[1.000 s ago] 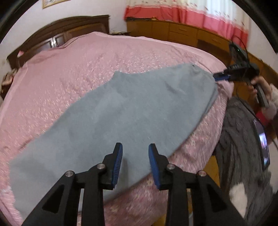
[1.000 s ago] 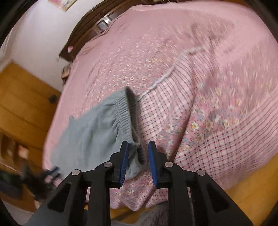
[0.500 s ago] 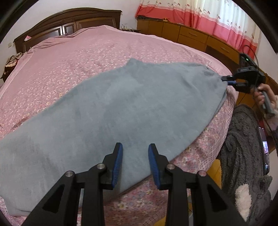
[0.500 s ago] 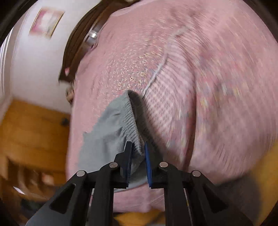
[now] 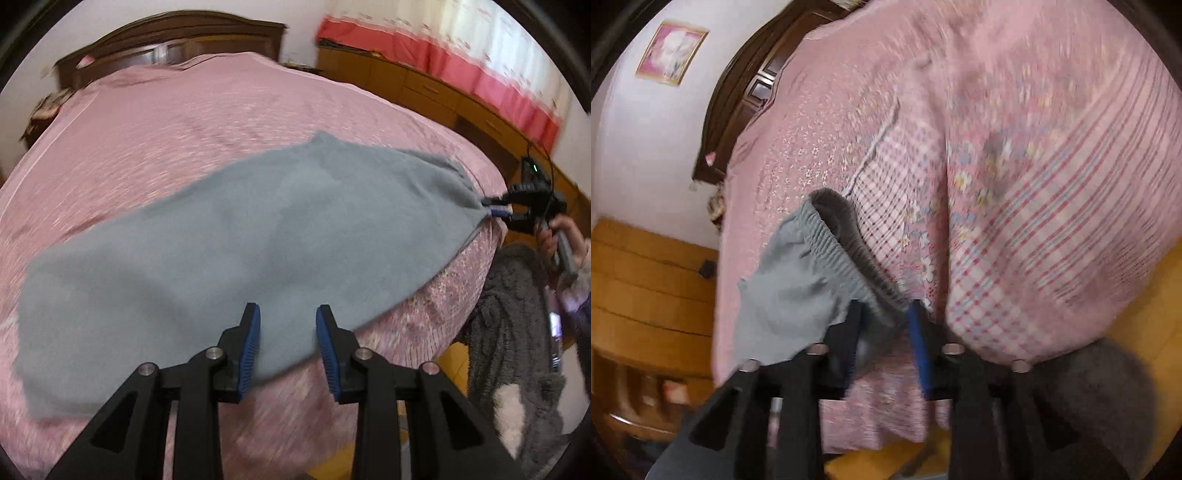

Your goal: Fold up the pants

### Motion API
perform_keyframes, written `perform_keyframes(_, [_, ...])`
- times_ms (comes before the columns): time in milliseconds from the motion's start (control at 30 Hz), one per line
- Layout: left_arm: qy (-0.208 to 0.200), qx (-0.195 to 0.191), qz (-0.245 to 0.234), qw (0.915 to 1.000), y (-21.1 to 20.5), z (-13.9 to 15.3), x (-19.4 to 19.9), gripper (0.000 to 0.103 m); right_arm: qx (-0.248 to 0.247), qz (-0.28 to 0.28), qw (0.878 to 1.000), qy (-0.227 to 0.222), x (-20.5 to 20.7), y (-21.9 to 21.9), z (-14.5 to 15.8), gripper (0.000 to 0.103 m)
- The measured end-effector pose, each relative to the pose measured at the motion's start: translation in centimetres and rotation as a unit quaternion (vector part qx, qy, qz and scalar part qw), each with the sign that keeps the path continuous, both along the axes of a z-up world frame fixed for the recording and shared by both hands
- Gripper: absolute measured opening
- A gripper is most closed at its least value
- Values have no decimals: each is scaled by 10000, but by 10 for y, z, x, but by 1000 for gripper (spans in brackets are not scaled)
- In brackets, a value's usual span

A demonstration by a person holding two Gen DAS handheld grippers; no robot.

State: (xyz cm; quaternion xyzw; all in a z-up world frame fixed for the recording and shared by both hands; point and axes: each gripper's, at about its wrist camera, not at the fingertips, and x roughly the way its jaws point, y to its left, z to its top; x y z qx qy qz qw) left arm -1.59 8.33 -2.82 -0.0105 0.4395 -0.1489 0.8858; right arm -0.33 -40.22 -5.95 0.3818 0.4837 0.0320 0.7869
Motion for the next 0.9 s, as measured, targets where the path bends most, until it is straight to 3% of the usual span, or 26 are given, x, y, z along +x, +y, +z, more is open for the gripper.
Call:
perform_keyframes(67, [145, -187, 401, 9989, 30, 7, -11, 59, -364, 107, 9992, -121, -6, 6, 11, 34])
perform_keyframes(133, [567, -525, 894, 9930, 73, 7, -21, 71, -547, 324, 9978, -212, -10, 15, 23, 34])
perform_keyframes(200, [785, -846, 1189, 9862, 101, 5, -30, 71, -659, 482, 9964, -213, -10, 23, 24, 34])
perform_keyframes(267, [810, -1203, 1449, 9788, 124, 4, -37, 71, -697, 602, 9956, -183, -11, 32, 22, 34])
perform_keyframes(333, [863, -1800, 1620, 9664, 145, -1, -40, 70, -694, 703, 9949, -205, -11, 44, 27, 34])
perform_keyframes(400, [801, -2079, 1785, 9584, 158, -5, -39, 70, -807, 837, 9928, -277, -20, 52, 29, 34])
perform_keyframes(533, [895, -2065, 2202, 9491, 176, -19, -29, 67, -1611, 1348, 9765, -479, -21, 88, 52, 34])
perform_keyframes(633, [1011, -2149, 2241, 9452, 183, -27, -21, 67, -2275, 1831, 9543, -642, -27, 118, 61, 34])
perform_keyframes(733, [844, -2133, 2400, 9433, 192, -22, -17, 67, -2796, 2247, 9304, -757, -32, 142, 64, 34])
perform_keyframes(800, [757, -1858, 2637, 9435, 198, -20, -18, 67, -2859, 2302, 9270, -769, -44, 146, 62, 34])
perform_keyframes(900, [678, -2020, 2735, 9380, 206, -22, -23, 67, -2527, 2364, 9350, -781, -46, 147, 57, 34])
